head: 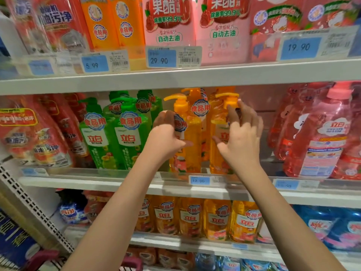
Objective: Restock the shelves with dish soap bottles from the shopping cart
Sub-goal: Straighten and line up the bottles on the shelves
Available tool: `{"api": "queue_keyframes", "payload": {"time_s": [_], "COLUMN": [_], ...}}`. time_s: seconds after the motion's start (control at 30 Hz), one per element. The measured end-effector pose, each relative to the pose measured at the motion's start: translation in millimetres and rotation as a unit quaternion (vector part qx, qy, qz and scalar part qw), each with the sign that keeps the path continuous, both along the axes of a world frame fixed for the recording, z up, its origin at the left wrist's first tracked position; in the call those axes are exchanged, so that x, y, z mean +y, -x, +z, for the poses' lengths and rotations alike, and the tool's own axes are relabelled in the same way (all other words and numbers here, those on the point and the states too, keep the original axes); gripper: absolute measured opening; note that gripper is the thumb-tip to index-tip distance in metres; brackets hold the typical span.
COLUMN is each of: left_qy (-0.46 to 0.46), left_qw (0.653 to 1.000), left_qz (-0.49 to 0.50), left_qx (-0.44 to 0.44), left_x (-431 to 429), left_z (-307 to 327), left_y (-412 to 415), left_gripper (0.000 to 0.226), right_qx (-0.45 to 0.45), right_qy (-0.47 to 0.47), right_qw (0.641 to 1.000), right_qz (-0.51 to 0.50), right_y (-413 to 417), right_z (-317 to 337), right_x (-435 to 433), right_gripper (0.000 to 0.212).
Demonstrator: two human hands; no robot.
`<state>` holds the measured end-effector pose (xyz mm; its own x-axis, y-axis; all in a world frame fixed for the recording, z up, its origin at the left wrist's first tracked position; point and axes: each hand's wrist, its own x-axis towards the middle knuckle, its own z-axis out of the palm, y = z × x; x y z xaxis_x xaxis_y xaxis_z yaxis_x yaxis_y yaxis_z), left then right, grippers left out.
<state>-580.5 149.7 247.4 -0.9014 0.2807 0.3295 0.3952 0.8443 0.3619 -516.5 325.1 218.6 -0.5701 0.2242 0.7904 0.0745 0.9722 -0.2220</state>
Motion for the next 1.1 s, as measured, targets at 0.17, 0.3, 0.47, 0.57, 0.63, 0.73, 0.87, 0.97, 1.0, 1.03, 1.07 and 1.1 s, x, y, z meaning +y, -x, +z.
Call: {"api": "queue_keyframes", "payload": {"time_s": [0.17,0.3,0.47,0.57,0.63,0.73,0.87,0.97,1.0,1.03,1.07,1.1], "left_qy": [0.054,0.081,-0.044,-0.066,-0.077,-0.098,-0.115,-0.118,-0.114,-0.108,-0.092,-0.076], "left_qw": [0.989,0.995,0.995,0.991,0.989,0.988,0.988,0.990,0.990,0.991,0.993,0.994], "left_qz": [0.034,-0.007,-0.074,-0.097,-0.103,-0.096,-0.073,-0.052,-0.045,-0.038,-0.030,-0.024], "left_qx": [0.137,0.065,0.056,0.070,0.076,0.075,0.071,0.064,0.063,0.066,0.067,0.069], "left_x": [14,8,1,3,4,7,13,18,19,20,21,22], "left_z": [-6,0,-10,-12,-14,-18,-21,-22,-23,-23,-23,-23], "left_y": [-6,-1,3,6,7,7,6,5,4,3,1,-1], "left_gripper": [0.092,0.096,0.101,0.100,0.099,0.099,0.099,0.100,0.101,0.101,0.101,0.100], "right_qx": [-0.052,-0.062,-0.085,-0.098,-0.106,-0.122,-0.125,-0.125,-0.125,-0.125,-0.122,-0.117], "right_qy": [0.178,0.265,0.268,0.266,0.269,0.273,0.282,0.273,0.272,0.271,0.270,0.272], "right_qw": [0.979,0.956,0.952,0.950,0.947,0.944,0.940,0.943,0.944,0.944,0.944,0.944], "right_qz": [0.081,0.107,0.124,0.131,0.137,0.137,0.147,0.141,0.141,0.142,0.145,0.147], "right_y": [-3,-2,2,5,5,5,3,2,2,1,0,-1], "right_z": [-1,-6,-5,-3,-2,-2,0,1,0,0,-1,-3], "right_x": [15,27,40,44,46,48,45,43,41,39,38,37], "right_gripper": [0.110,0.110,0.097,0.100,0.100,0.099,0.099,0.097,0.098,0.099,0.100,0.101]}}
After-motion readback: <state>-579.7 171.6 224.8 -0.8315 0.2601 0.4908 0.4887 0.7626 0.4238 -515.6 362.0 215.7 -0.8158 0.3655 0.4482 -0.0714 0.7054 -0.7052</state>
